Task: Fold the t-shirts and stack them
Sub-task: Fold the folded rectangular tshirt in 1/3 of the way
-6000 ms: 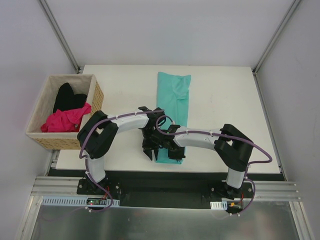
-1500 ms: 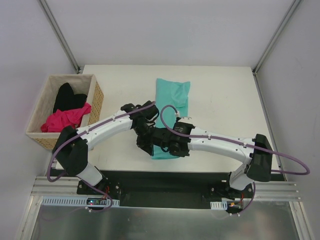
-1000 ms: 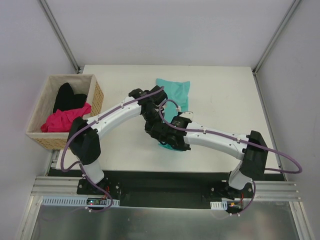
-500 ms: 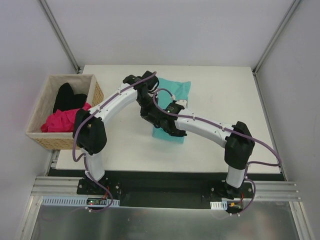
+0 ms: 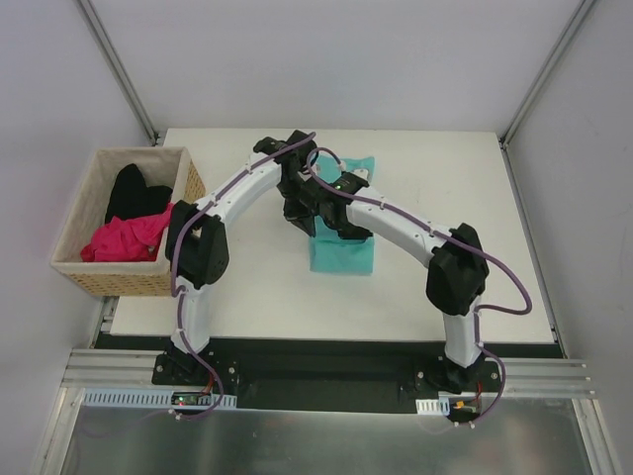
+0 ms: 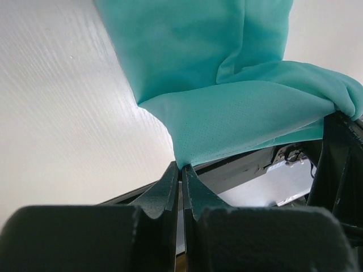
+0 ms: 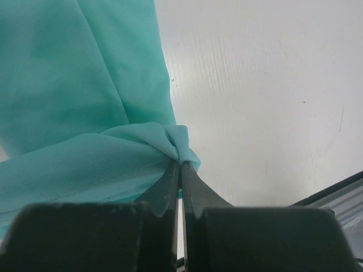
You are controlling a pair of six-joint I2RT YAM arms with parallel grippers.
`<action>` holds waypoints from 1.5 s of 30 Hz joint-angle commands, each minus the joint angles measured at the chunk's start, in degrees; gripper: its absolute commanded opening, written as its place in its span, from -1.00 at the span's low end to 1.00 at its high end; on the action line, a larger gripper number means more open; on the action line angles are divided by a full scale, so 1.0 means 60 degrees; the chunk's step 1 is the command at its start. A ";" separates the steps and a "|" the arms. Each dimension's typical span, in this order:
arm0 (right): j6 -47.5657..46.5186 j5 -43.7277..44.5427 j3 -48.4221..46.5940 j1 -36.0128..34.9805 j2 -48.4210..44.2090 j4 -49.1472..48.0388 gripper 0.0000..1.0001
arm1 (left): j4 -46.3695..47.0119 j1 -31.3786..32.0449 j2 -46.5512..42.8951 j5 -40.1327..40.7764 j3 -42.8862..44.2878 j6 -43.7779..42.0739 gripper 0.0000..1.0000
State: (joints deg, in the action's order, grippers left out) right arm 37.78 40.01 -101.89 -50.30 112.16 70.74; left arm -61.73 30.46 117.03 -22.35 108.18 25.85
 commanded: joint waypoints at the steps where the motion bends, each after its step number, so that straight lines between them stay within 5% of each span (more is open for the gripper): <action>1: -0.1124 0.0173 -0.0582 0.0400 0.0393 -0.0027 -0.99 | -0.0448 -0.0403 0.0444 -0.0011 0.0719 -0.0484 -1.00; 26: -0.4435 -0.0545 -0.2647 0.1880 0.2781 -0.1755 -0.99 | -0.0434 -0.1634 0.2862 -0.0684 0.2960 -0.0719 -1.00; 29: -0.4640 -0.0647 -0.2852 0.1953 0.2956 -0.1931 -0.99 | -0.0448 -0.1707 0.3023 -0.0816 0.3209 -0.0719 -0.79; 45: -0.6017 -0.0677 -0.3702 0.2158 0.3616 -0.2707 -0.99 | -0.0434 -0.1897 0.2555 -0.0757 0.2552 -0.0690 -0.73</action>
State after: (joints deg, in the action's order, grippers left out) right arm 6.07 34.46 -120.25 -37.54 133.73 56.40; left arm -62.41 19.07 135.70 -26.63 125.01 22.90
